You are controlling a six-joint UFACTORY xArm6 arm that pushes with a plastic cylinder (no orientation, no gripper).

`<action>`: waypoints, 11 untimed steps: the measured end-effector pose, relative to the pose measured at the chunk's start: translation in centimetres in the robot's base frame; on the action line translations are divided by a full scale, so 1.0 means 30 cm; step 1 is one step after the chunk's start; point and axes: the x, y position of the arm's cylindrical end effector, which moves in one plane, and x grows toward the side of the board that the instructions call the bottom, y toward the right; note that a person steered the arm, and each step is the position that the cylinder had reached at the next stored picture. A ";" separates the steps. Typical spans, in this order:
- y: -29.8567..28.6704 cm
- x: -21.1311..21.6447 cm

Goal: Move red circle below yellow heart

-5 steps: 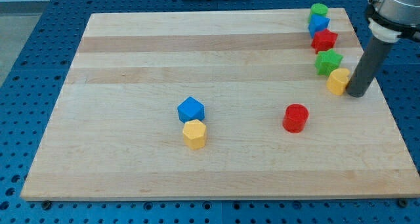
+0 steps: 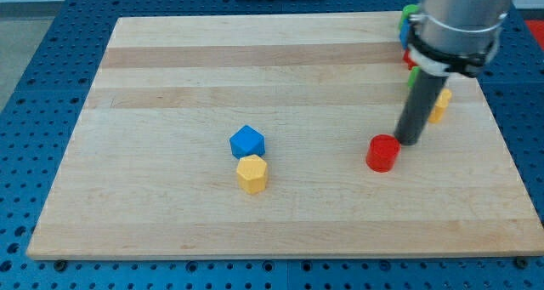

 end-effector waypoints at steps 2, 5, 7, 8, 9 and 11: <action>-0.210 -0.058; -0.269 0.071; -0.077 0.130; -0.017 0.200; 0.002 0.285; 0.049 0.318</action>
